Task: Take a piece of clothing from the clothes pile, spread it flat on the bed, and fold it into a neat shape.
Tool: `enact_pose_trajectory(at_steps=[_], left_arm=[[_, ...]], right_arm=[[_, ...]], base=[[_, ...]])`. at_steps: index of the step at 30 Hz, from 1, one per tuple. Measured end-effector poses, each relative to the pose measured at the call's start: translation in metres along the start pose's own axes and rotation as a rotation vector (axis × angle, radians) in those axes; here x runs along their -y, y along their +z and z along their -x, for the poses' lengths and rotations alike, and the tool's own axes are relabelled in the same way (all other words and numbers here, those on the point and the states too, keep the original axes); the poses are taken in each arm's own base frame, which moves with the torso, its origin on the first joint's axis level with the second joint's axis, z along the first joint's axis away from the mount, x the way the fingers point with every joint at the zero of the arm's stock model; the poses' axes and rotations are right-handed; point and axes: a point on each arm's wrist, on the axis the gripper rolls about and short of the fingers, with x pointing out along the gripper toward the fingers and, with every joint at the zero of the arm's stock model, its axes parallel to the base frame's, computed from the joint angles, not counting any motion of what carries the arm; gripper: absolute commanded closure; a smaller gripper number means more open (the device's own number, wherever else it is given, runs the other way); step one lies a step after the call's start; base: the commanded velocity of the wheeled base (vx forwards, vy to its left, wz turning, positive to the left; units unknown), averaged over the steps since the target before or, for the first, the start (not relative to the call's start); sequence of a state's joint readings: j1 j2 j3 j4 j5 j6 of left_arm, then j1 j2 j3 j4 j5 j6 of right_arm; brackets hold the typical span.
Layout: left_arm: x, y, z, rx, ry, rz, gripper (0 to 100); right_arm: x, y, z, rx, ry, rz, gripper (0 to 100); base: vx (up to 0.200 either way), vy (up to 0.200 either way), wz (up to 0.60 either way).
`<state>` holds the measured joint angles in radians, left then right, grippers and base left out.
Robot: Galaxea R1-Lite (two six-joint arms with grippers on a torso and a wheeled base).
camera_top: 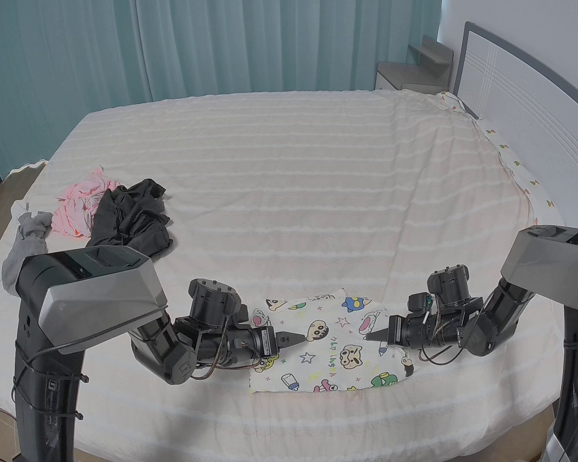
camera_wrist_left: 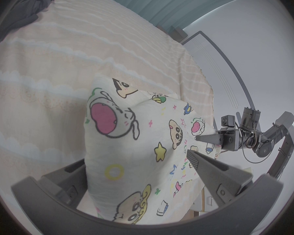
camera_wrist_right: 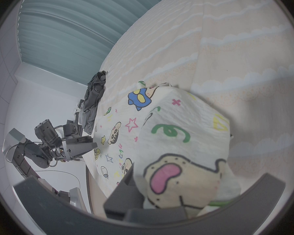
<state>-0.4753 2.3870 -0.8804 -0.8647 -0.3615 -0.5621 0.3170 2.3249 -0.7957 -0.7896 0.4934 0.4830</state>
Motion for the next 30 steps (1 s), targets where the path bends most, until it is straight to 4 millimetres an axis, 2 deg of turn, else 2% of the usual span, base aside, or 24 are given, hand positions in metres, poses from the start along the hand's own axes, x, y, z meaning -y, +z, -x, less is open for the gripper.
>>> enact_pose_trajectory(at_steps=[3,4,22,30], left_arm=[[-0.0012,-0.0005,-0.0013,0.007,-0.004,-0.002,0],[-0.0016,-0.0006,-0.0016,0.009,-0.005,-0.003,100],[-0.0048,-0.0019,-0.0028,0.024,0.032,0.004,100],[0.0015,0.0031,0.0061,0.024,0.074,0.014,100]], right_arm=[[0.0,0.0,0.0,0.0,0.0,0.0,100],[0.0,0.0,0.0,0.0,0.0,0.0,100],[-0.0014,0.0007,0.0013,0.003,0.003,0.002,100],[-0.0047,0.0011,0.0036,0.006,0.008,0.007,100]], base=[[0.0,0.0,0.0],[0.0,0.0,0.0],[0.0,0.0,0.0],[0.0,0.0,0.0]])
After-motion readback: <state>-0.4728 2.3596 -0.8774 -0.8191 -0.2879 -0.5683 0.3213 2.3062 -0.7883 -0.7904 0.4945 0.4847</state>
